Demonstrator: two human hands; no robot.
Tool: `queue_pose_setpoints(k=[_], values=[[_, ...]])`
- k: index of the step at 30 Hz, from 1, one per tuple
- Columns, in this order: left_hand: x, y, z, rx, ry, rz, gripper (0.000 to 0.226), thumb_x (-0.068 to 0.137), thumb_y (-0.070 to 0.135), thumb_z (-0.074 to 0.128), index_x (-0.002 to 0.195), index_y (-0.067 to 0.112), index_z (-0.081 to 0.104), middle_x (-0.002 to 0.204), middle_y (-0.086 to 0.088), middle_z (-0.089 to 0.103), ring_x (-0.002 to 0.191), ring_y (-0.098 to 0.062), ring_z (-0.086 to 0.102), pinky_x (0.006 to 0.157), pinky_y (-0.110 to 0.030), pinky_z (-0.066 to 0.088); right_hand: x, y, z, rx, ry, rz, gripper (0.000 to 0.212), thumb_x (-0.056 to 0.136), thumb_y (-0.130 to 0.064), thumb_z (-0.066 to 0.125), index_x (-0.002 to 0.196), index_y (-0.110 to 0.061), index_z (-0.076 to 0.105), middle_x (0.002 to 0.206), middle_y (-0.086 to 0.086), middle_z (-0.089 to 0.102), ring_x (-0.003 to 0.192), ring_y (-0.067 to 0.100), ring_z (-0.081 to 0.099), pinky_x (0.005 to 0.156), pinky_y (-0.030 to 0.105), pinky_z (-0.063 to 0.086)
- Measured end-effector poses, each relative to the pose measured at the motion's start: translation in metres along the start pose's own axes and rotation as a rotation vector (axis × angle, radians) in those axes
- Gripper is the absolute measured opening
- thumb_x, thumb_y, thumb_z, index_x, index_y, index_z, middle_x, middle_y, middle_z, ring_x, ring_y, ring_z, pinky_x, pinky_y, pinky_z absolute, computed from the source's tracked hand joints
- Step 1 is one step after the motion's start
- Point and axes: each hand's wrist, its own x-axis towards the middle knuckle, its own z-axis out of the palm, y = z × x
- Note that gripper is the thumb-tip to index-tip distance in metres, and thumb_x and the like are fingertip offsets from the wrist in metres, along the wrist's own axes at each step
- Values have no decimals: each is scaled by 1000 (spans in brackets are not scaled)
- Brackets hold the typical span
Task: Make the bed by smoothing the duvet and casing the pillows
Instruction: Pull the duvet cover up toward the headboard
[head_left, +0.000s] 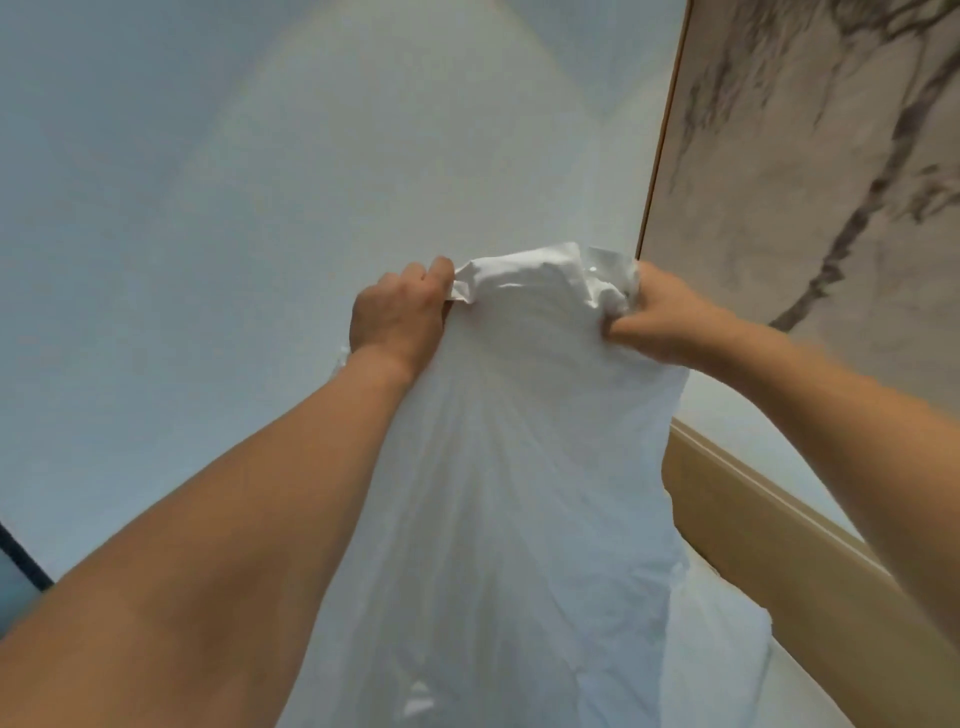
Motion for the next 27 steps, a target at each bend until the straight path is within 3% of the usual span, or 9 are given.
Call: queue_pose_setpoints(k=[2,5,10,17,22,25,27], values=[[-14,-1,32,2,33,50,12,92,23,56,92,11,57,76,-14,60,60,-38,59,50,-32,28,3,23,27,-174,114,40,48,65,-45,46,105,-20,52,90,4,61,81,26,59,72,40,54],[-23,-11,105,-18,47,93,13,95,26,51,94,14,54,82,-12,60,67,-37,58,52,-34,27,16,65,86,-309,269,110,23,83,-21,53,104,-13,49,94,5,53,80,27,49,65,35,41],[-20,-21,282,-108,-2,143,24,98,37,49,94,13,51,81,-11,61,69,-37,60,52,-34,29,91,166,195,-118,501,239,21,85,-14,55,101,-16,42,108,10,50,87,29,50,67,36,40],[-47,-48,511,-140,-200,139,31,100,44,40,96,15,48,85,-6,58,75,-34,58,53,-35,27,196,284,367,54,524,387,18,86,-17,56,99,-17,44,107,3,53,92,23,51,75,38,44],[-88,-31,658,-313,-328,60,17,97,26,50,100,10,54,100,-9,59,95,-33,52,64,-37,31,243,348,494,22,632,388,15,90,-11,54,101,-19,51,104,0,58,92,22,55,81,42,50],[-110,-4,745,-468,-496,-89,16,99,26,46,101,11,52,105,-10,56,99,-32,52,69,-35,36,246,419,576,-189,462,386,32,94,-23,54,125,-23,46,121,1,55,105,26,54,88,44,48],[-135,6,814,-534,-624,-148,14,100,32,41,95,20,48,106,-7,58,100,-31,56,73,-34,40,245,481,632,-253,313,353,53,95,-44,44,143,-30,26,142,-1,41,122,26,46,97,47,42]])
